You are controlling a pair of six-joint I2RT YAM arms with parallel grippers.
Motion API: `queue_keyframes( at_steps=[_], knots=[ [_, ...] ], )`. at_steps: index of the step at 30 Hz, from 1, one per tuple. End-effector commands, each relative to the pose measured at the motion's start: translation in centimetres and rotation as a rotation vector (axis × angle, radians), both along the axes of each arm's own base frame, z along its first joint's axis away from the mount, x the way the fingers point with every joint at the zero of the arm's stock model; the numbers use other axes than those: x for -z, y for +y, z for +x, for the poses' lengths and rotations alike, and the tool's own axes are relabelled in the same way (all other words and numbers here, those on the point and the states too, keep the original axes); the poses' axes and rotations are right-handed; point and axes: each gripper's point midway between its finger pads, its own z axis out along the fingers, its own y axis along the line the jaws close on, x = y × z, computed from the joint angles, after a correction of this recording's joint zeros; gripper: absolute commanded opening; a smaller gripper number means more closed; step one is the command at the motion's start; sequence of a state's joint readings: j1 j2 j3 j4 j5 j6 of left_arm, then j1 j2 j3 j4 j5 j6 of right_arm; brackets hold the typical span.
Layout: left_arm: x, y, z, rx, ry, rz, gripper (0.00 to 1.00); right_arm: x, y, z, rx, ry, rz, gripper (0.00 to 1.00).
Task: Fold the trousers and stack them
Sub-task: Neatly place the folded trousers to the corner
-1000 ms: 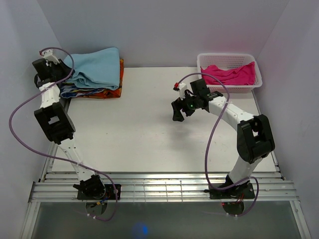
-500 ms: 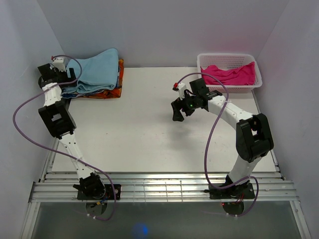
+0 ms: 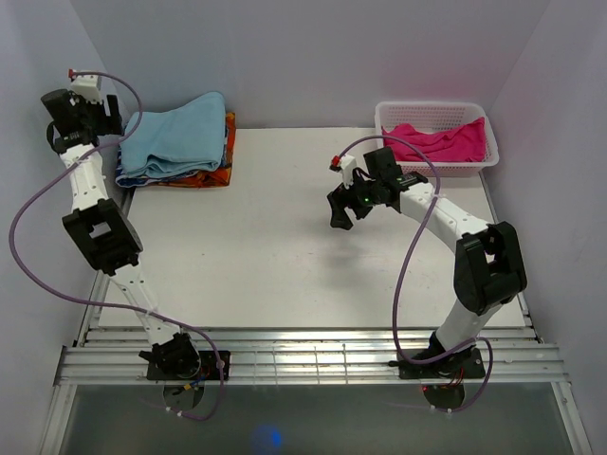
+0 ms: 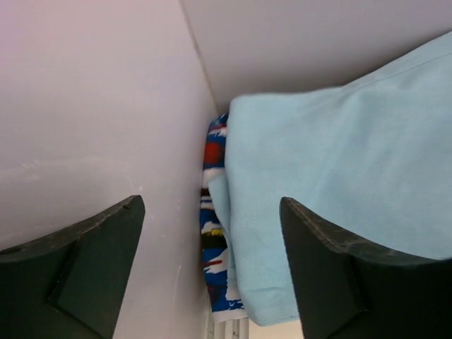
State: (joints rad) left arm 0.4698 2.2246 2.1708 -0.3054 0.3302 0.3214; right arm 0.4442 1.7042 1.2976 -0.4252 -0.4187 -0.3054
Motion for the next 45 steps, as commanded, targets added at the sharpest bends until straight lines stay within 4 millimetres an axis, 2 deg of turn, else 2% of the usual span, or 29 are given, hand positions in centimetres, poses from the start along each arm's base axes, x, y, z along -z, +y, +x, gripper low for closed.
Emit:
queue_keyframes(
  at_steps=[1, 2, 5, 6, 7, 9, 10, 13, 14, 15, 18, 20, 21, 23, 26, 27, 30, 31, 32, 33, 34, 35, 37, 38, 40, 41, 43, 44, 45],
  knots=[
    [-8.2, -3.4, -1.6, 0.151, -0.143, -0.012, 0.86, -1.5, -0.7, -0.2, -0.010, -0.052, -0.002, 0.90],
    [-7.9, -4.1, -1.5, 0.171, -0.144, -0.059, 0.75, -1.5, -0.7, -0.3, -0.012, -0.051, -0.002, 0.90],
    [-6.0, -4.4, -0.3, 0.182, -0.136, -0.157, 0.60, -1.2, -0.8, -0.6, -0.015, -0.040, -0.001, 0.90],
    [-5.2, -4.2, 0.1, 0.173, -0.128, -0.183, 0.56, -1.1, -0.7, -0.6, -0.018, -0.038, 0.000, 0.90],
    [-3.0, -3.8, 0.9, 0.159, -0.101, -0.220, 0.52, -1.0, -0.7, -0.7, -0.018, -0.035, 0.001, 0.90],
    [-2.0, -3.5, 1.8, 0.146, -0.101, -0.259, 0.46, -0.8, -0.7, -0.8, -0.021, -0.026, 0.001, 0.90],
    [0.1, -3.2, 2.5, 0.136, -0.080, -0.286, 0.45, -0.7, -0.7, -0.8, -0.021, -0.025, 0.000, 0.90],
    [2.0, -2.6, 3.8, 0.113, -0.091, -0.322, 0.44, -0.1, -0.8, -0.6, -0.017, -0.013, -0.009, 0.90],
    [4.3, -2.4, 4.4, 0.101, -0.071, -0.368, 0.44, -0.1, -0.9, -0.5, -0.015, -0.009, -0.012, 0.90],
    [4.3, -2.2, 5.1, 0.096, -0.092, -0.360, 0.44, 0.2, -0.9, -0.4, -0.012, -0.002, -0.017, 0.90],
    [7.3, -1.3, 6.6, 0.062, -0.107, -0.364, 0.44, 0.6, -1.3, -0.2, -0.001, 0.010, -0.035, 0.90],
    [8.7, -0.7, 7.3, 0.031, -0.120, -0.364, 0.48, 0.9, -1.7, -0.1, 0.009, 0.014, -0.047, 0.90],
    [10.3, -0.8, 8.0, 0.023, -0.116, -0.358, 0.49, 1.1, -1.9, -0.3, 0.011, 0.021, -0.053, 0.90],
    [10.8, -0.5, 8.5, 0.005, -0.124, -0.310, 0.56, 0.9, -2.2, -0.3, 0.017, 0.018, -0.063, 0.90],
    [10.2, -1.5, 8.8, 0.015, -0.122, -0.295, 0.75, 0.6, -2.7, -0.4, 0.024, 0.011, -0.077, 0.90],
    [7.9, -1.7, 8.5, 0.025, -0.150, -0.285, 0.77, 0.1, -2.8, -0.5, 0.023, 0.001, -0.076, 0.90],
    [5.3, -2.6, 7.4, 0.047, -0.159, -0.270, 0.88, -1.1, -3.0, -0.5, 0.027, -0.032, -0.070, 0.90],
    [1.8, -3.1, 6.6, 0.063, -0.193, -0.256, 0.89, -1.4, -3.0, -0.6, 0.027, -0.040, -0.067, 0.90],
    [2.0, -4.1, 5.8, 0.094, -0.164, -0.271, 0.90, -1.5, -3.1, -0.7, 0.028, -0.043, -0.067, 0.90],
    [1.1, -4.3, 5.2, 0.109, -0.164, -0.242, 0.94, -2.0, -3.2, -0.8, 0.028, -0.057, -0.063, 0.90],
    [-1.9, -5.2, 4.2, 0.126, -0.188, -0.229, 0.95, -2.2, -3.3, -0.8, 0.031, -0.063, -0.064, 0.90],
    [-1.1, -5.9, 3.2, 0.138, -0.142, -0.255, 0.95, -2.3, -3.4, -1.0, 0.033, -0.067, -0.065, 0.90],
    [-2.4, -7.0, 1.7, 0.168, -0.113, -0.252, 0.98, -3.1, -3.8, -1.0, 0.042, -0.086, -0.060, 0.90],
    [-3.4, -8.0, 0.1, 0.176, -0.074, -0.262, 0.98, -3.8, -4.2, -1.0, 0.050, -0.101, -0.053, 0.90],
    [-3.7, -10.3, -1.5, 0.243, -0.011, -0.230, 0.98, -4.6, -5.5, -0.6, 0.085, -0.114, -0.043, 0.90],
    [-3.9, -11.8, -3.5, 0.268, 0.052, -0.238, 0.98, -5.0, -6.0, -0.5, 0.100, -0.122, -0.038, 0.90],
    [-2.7, -14.8, -5.6, 0.343, 0.139, -0.227, 0.98, -5.9, -8.2, 0.0, 0.157, -0.141, -0.034, 0.90],
    [-1.2, -16.4, -7.4, 0.366, 0.221, -0.254, 0.98, -6.5, -9.0, 0.0, 0.177, -0.149, -0.032, 0.90],
    [-2.0, -18.7, -9.1, 0.423, 0.240, -0.240, 0.98, -6.4, -10.9, 0.1, 0.226, -0.130, -0.035, 0.90]
  ],
)
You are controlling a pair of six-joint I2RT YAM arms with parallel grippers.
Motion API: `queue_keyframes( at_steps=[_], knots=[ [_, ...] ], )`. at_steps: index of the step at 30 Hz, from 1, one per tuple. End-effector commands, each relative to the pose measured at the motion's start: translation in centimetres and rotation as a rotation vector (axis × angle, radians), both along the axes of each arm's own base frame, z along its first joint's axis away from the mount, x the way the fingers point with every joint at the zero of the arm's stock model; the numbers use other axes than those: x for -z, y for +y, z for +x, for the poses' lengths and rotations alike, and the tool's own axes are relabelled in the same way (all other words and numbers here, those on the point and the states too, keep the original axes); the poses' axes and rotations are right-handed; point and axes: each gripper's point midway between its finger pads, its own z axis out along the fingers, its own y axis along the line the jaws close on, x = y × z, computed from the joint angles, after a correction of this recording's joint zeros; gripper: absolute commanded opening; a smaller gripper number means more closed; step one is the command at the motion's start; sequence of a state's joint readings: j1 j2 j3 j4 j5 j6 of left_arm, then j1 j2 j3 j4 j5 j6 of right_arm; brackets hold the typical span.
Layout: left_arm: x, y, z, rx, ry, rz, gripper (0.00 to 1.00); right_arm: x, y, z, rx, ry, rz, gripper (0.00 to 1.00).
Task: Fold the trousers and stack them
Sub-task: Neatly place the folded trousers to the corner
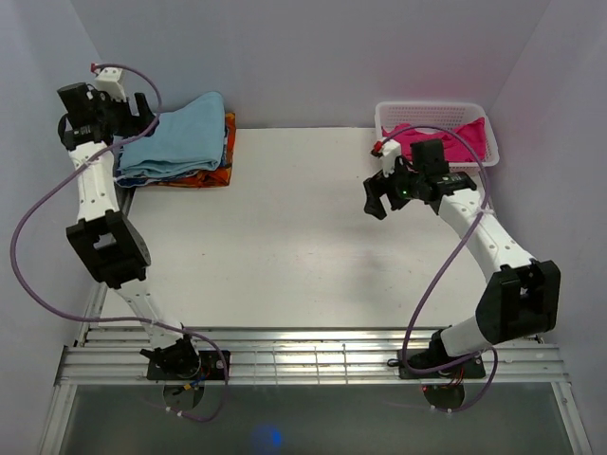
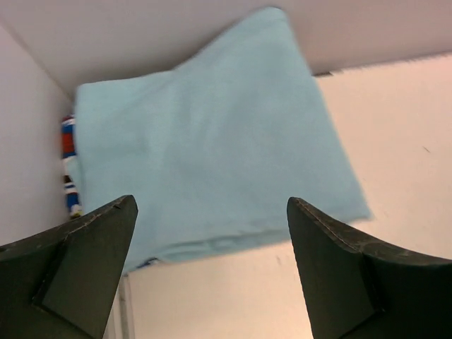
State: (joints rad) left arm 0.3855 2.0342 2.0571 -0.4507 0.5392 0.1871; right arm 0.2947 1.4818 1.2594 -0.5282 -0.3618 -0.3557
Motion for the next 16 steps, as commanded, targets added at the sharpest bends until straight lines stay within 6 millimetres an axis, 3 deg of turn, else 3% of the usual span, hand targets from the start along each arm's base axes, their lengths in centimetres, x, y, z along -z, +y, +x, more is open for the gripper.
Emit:
queue_keyframes(
  at_steps=[1, 2, 3, 4, 6, 7, 8, 9, 10, 11, 16],
  knots=[
    [4.1, -9.2, -7.9, 0.263, 0.260, -0.019, 0.98, -1.0, -4.2, -0.2, 0.093, 0.000, 0.007, 0.90],
    [5.2, -10.4, -9.4, 0.282, 0.302, -0.022, 0.98, -1.0, -5.0, -0.4, 0.110, 0.008, 0.017, 0.90],
    [4.6, -12.5, -11.0, 0.302, 0.304, -0.012, 0.98, -1.4, -6.6, -0.5, 0.153, 0.002, 0.017, 0.90],
    [7.8, -13.5, -13.0, 0.295, 0.393, -0.031, 0.98, -0.5, -7.4, -1.3, 0.173, 0.034, 0.010, 0.90],
    [8.8, -15.5, -15.2, 0.313, 0.417, -0.053, 0.98, -0.5, -9.2, -2.3, 0.214, 0.028, 0.017, 0.90],
    [7.7, -16.0, -16.6, 0.308, 0.383, -0.056, 0.98, 1.1, -9.5, -3.6, 0.224, 0.073, 0.009, 0.90],
    [9.9, -16.6, -18.2, 0.310, 0.420, -0.085, 0.98, 1.6, -9.9, -4.3, 0.237, 0.078, -0.004, 0.90],
    [10.1, -17.3, -19.2, 0.317, 0.423, -0.090, 0.98, 1.6, -10.0, -5.1, 0.241, 0.068, -0.005, 0.90],
    [9.4, -17.6, -20.2, 0.315, 0.395, -0.078, 0.98, 2.3, -10.1, -5.9, 0.242, 0.083, -0.006, 0.90],
    [10.7, -17.6, -21.0, 0.292, 0.418, -0.072, 0.98, 3.9, -10.0, -7.4, 0.243, 0.127, -0.002, 0.90],
    [11.6, -17.8, -23.0, 0.244, 0.442, -0.058, 0.98, 5.0, -9.9, -9.7, 0.252, 0.124, 0.016, 0.90]
  ],
)
